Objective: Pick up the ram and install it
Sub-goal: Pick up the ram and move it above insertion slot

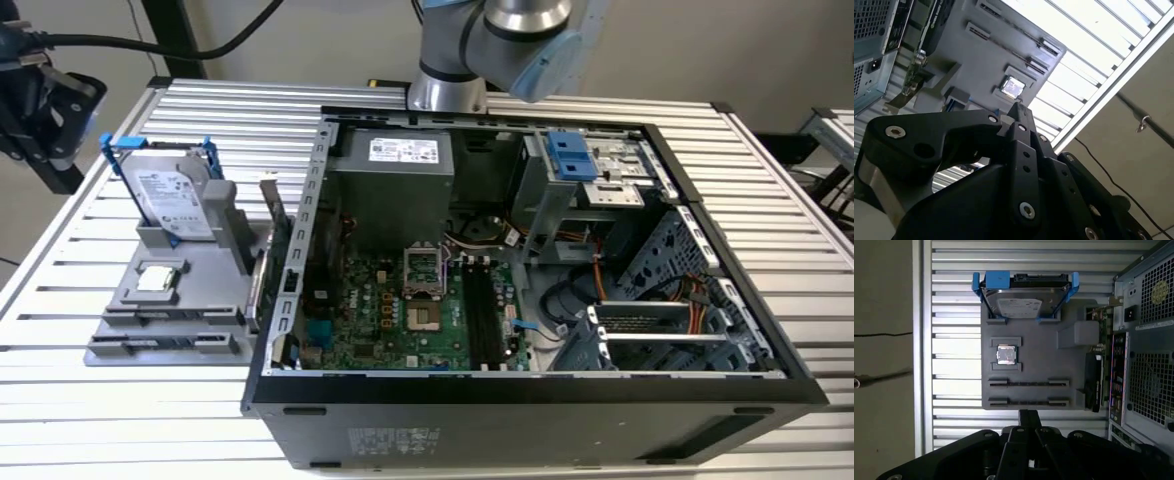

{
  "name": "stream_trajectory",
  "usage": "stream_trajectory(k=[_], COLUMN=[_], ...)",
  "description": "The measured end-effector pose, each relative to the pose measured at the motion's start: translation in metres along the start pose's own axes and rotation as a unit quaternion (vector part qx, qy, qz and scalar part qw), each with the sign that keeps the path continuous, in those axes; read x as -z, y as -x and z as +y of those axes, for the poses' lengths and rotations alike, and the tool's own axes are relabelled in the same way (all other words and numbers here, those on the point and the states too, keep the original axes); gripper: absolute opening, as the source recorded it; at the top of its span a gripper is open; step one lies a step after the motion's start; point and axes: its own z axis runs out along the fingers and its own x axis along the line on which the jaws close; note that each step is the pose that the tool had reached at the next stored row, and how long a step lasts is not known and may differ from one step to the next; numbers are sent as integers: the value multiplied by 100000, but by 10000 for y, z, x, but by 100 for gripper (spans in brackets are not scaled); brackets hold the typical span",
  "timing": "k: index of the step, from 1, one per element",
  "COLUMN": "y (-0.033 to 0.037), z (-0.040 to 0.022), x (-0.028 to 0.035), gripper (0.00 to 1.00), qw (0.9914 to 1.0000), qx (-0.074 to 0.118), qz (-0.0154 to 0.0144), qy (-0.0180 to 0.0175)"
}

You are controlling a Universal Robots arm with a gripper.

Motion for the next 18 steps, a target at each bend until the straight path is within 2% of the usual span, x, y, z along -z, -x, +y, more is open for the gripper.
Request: stream_trajectory(k=[11,18], y=[14,40], z=[-59,-118], x=[1,2], gripper=[0,0], qw=[100000,100000], qx=[1,27], qz=[-4,-2], qy=[3,1])
